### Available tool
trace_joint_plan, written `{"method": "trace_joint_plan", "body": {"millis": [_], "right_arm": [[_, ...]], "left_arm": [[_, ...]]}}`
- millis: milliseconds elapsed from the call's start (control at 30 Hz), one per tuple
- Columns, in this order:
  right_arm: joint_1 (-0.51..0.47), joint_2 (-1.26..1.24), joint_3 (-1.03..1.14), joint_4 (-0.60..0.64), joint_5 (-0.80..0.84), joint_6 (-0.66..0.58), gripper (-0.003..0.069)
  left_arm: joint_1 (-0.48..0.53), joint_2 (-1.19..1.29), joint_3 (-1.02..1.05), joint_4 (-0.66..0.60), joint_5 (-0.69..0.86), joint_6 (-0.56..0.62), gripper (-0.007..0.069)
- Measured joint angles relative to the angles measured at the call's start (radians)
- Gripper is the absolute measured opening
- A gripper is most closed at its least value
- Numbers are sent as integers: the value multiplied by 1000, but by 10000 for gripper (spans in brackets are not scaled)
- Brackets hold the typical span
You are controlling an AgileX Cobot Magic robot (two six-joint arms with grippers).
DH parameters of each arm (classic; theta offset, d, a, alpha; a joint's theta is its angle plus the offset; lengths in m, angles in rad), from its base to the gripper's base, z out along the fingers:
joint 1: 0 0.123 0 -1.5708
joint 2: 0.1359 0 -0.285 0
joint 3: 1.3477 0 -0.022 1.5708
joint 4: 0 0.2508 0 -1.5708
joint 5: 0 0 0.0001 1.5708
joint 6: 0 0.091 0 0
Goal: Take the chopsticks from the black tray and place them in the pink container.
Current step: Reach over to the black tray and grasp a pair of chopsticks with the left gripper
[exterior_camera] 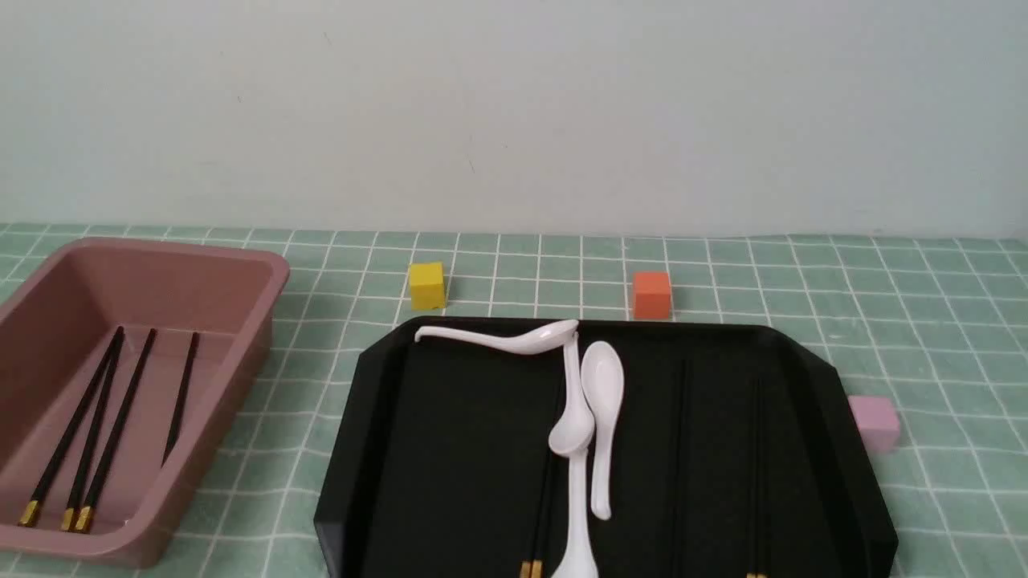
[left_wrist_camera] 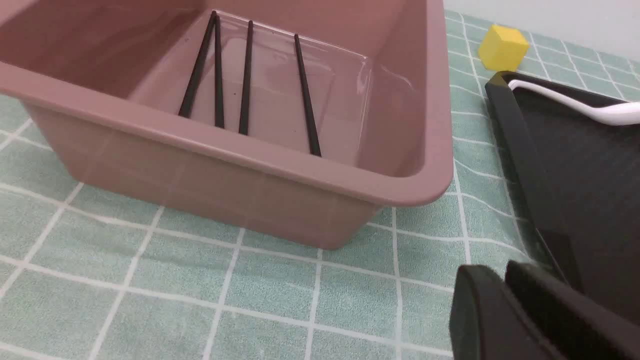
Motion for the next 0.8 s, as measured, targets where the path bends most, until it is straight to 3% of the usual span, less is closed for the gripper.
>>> {"method": "trace_joint_plan", "body": {"millis": [800], "right_arm": [[0, 0, 0, 0, 0, 0, 240]], "left_arm": [[0, 0, 0, 1, -3, 0, 101]]}}
